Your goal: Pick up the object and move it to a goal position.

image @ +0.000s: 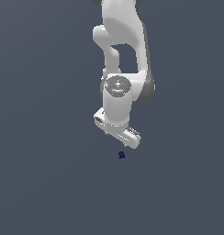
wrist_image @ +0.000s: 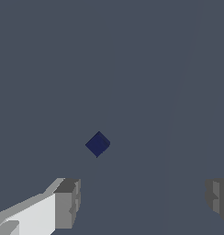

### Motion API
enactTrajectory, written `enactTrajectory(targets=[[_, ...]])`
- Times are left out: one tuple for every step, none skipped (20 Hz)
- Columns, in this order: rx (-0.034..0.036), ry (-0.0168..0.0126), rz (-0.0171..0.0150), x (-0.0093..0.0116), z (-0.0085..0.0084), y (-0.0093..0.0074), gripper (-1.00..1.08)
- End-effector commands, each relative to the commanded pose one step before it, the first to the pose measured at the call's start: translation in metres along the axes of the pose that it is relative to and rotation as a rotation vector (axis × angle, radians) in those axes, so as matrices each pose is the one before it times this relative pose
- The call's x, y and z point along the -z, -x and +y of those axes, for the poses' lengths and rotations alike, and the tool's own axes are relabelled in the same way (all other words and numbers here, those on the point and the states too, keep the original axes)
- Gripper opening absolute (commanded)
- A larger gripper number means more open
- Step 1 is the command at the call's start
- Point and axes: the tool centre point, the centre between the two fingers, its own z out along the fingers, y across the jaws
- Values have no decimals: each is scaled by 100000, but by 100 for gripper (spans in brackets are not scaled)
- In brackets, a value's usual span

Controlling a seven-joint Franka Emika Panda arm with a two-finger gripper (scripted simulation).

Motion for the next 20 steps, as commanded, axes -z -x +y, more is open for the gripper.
enactTrajectory(targets=[[-6804, 45, -154, -538, -354, -101, 100], [-2648, 27, -55, -214, -140, -27, 100], [-2644, 30, -50, -214, -141, -22, 100], [-2642, 33, -45, -214, -141, -17, 100], [-2639, 36, -40, -215, -141, -13, 100], [-2635, 39, -35, -215, -141, -7, 100], [-2633, 41, -30, -215, -141, -3, 100], [-2629, 43, -25, -215, -141, 2, 100], [-2627, 45, -19, -216, -140, 7, 100], [-2623, 46, -14, -216, -140, 12, 100], [-2620, 47, -9, -216, -139, 16, 100], [-2617, 48, -3, -216, -138, 21, 100], [-2614, 49, 2, -216, -137, 26, 100], [-2610, 49, 8, -216, -136, 31, 100], [-2606, 49, 13, -216, -134, 36, 100], [-2603, 49, 19, -216, -133, 40, 100], [-2600, 48, 24, -216, -131, 45, 100], [-2597, 47, 29, -217, -129, 49, 100], [-2592, 46, 35, -217, -127, 54, 100], [-2542, 44, 39, -213, -123, 57, 100]])
